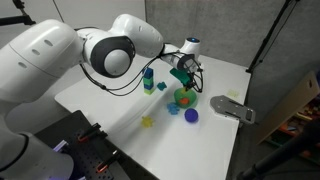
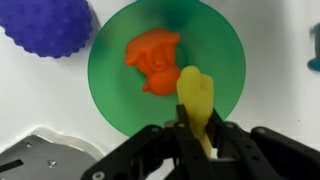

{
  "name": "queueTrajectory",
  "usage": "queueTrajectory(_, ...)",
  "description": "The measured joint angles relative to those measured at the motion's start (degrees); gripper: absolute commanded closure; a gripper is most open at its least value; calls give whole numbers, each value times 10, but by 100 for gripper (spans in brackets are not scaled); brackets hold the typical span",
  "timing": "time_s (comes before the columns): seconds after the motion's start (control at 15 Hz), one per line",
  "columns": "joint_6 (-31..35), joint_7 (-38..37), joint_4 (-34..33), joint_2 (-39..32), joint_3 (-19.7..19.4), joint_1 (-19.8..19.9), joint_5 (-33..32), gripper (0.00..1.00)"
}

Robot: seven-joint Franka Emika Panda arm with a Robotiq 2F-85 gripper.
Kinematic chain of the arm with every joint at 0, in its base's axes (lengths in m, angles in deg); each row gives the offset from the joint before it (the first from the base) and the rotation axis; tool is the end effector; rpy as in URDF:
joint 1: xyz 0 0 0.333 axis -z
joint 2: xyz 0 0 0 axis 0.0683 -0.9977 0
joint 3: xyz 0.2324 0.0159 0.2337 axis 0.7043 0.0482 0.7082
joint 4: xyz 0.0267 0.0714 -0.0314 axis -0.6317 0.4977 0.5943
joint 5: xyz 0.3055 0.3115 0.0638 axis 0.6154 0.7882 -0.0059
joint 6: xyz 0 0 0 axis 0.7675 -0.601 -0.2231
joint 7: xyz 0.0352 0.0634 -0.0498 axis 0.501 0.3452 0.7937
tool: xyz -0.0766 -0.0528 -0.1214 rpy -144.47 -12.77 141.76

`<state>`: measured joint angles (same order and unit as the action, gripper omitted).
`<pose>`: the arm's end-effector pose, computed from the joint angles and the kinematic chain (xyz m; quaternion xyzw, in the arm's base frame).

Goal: Pick up the yellow toy from the green bowl and put it on the table

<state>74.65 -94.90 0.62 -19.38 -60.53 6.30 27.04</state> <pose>0.8207 -0.0642 0.0585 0.9952 -0.0955 0.0222 0.0011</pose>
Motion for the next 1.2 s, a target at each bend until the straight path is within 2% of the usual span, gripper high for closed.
queueTrajectory(0.33, -9, -2, -1, 43, -2, -12, -8, 93)
queueTrajectory(0.73, -9, -2, 10, 103, 0, -51, -19, 93)
queueTrajectory(1.0, -9, -2, 51, 143, 7, -74, -23, 93)
queueTrajectory(1.2, -9, 1, 107, 178, 14, -80, -29, 93)
